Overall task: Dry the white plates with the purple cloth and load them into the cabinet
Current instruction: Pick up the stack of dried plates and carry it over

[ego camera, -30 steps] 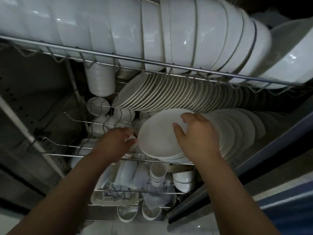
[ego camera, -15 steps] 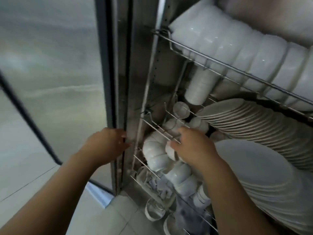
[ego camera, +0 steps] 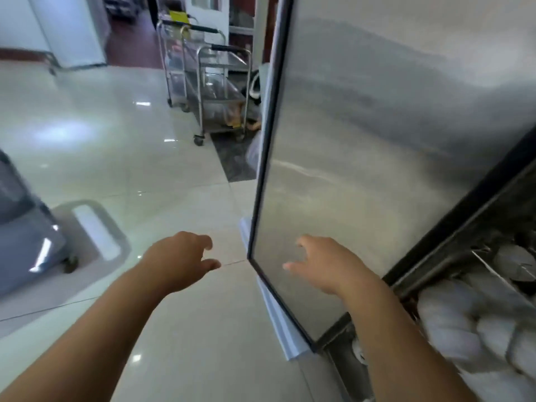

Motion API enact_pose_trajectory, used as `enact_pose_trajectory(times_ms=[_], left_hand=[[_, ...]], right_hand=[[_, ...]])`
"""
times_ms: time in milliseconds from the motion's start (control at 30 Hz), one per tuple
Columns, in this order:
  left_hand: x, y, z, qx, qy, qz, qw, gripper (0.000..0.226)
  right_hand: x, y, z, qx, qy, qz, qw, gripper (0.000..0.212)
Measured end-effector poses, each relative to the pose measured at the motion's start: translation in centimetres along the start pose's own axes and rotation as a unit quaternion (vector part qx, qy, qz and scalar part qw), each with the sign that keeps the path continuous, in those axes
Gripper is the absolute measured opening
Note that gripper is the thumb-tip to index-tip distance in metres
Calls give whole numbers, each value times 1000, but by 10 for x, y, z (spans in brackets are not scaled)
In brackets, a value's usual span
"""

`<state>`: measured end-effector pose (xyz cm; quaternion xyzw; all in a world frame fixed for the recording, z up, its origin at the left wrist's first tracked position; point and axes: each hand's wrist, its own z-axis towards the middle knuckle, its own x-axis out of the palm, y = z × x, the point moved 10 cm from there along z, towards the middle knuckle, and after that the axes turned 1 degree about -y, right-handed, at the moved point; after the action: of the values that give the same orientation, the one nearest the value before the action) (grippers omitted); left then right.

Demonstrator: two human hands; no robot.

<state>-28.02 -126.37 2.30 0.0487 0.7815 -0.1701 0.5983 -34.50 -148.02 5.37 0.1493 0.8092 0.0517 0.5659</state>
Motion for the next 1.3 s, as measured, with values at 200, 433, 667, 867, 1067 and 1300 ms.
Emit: enact_pose_trajectory(times_ms=[200,433,667,867,1067,1300], left_hand=[[-27,169,-46,-123,-19,-23,992,51],[-42,337,-114,-284,-62,-67,954,47],[-63,477,-157,-419,-96,-102,897,49],[-88,591,-202,-532,-121,-137,826,47],[-82,680,-252,-610,-127,-178,761,45],[-85,808,-293,-639,-122,-179,738,47]], right_hand=[[38,176,58,-121,31,-58,990,50],[81,362,106,-263,97,-128,951,60],[120,556,147,-399,126,-170,892,50],[144,710,173,-481,139,-207,840,45],[177,833,182,-531,163,-248,794,49],[229,965,191,-549,188,-249,775,43]])
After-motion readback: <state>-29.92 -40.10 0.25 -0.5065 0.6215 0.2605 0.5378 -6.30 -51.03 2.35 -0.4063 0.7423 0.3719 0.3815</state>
